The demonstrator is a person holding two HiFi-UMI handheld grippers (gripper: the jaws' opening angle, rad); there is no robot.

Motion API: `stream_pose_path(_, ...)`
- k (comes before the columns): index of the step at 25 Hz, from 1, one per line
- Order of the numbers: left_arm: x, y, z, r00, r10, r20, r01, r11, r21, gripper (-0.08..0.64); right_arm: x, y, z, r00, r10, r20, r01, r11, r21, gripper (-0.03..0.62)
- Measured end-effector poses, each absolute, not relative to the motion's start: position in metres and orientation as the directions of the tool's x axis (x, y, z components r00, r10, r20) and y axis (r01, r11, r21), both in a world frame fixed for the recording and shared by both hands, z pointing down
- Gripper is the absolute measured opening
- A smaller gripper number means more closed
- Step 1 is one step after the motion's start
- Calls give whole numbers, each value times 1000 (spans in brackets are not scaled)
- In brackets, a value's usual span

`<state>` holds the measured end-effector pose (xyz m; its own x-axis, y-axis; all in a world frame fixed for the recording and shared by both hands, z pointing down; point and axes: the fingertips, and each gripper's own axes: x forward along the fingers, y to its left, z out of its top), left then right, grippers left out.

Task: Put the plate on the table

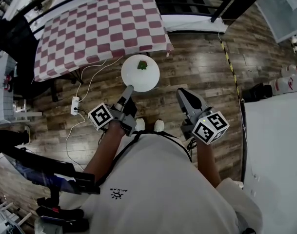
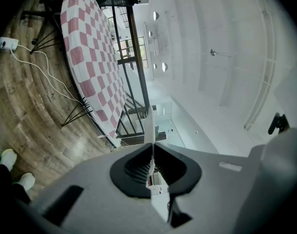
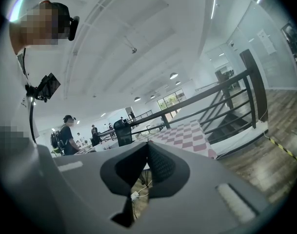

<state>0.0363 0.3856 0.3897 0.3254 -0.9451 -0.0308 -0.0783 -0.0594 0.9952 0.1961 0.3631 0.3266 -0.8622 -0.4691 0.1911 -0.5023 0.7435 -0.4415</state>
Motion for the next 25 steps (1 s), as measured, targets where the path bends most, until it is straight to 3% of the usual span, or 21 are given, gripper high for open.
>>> stream_pose_path(25, -24, 408, 399, 329, -943, -55, -67, -82, 994, 23, 137, 393, 336, -857, -465, 223, -515, 750, -415, 9)
